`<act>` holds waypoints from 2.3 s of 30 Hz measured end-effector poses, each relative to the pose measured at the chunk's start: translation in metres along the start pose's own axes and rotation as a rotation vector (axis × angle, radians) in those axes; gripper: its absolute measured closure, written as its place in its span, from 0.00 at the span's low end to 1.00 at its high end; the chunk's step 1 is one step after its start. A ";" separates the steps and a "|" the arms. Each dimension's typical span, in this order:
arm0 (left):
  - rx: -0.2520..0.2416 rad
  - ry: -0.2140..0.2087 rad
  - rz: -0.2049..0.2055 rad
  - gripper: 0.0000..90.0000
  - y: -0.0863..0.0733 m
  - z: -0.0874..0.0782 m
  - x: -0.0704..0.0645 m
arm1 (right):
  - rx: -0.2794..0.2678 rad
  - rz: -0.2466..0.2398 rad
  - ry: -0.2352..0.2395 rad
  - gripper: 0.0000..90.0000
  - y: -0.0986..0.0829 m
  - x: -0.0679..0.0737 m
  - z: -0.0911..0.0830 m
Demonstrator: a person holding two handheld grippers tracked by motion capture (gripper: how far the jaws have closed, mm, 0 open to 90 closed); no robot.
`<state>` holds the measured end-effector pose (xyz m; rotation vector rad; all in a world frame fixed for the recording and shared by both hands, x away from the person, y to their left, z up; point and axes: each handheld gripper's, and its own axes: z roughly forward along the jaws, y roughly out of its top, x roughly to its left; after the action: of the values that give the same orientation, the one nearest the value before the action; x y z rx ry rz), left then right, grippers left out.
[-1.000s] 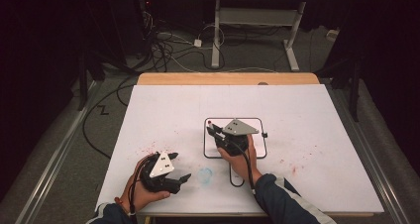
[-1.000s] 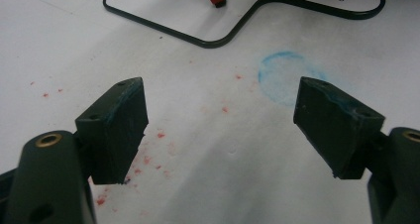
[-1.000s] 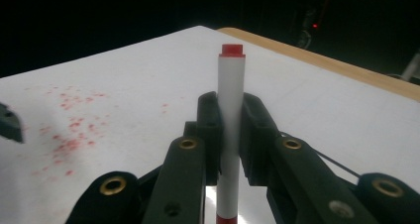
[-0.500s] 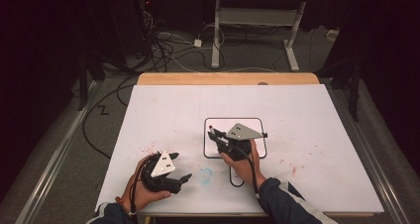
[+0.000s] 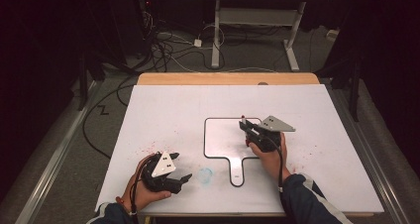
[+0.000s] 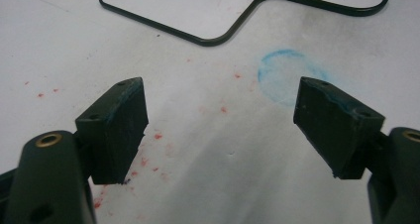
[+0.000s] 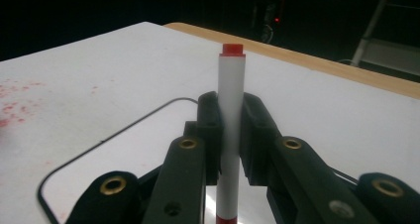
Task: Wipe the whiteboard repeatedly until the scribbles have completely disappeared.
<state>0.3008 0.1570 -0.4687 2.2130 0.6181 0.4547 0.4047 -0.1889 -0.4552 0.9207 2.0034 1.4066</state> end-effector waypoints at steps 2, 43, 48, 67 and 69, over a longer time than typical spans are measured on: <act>0.003 -0.001 0.004 0.23 0.001 0.001 -0.001 | -0.001 -0.004 -0.015 0.91 -0.001 -0.005 -0.002; -0.001 -0.004 0.003 0.23 0.000 0.000 0.000 | 0.003 -0.075 0.050 0.91 0.006 0.030 0.023; -0.002 -0.003 0.001 0.23 -0.001 -0.001 0.001 | 0.012 -0.058 0.009 0.91 0.006 0.019 0.020; -0.007 -0.004 -0.002 0.23 -0.002 -0.003 0.001 | 0.029 -0.122 0.117 0.91 0.016 0.065 0.048; -0.008 -0.003 -0.003 0.23 -0.002 -0.003 0.001 | 0.034 -0.107 0.093 0.91 0.016 0.058 0.047</act>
<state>0.2995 0.1606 -0.4681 2.2043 0.6169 0.4513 0.4065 -0.1125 -0.4573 0.7635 2.1183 1.3831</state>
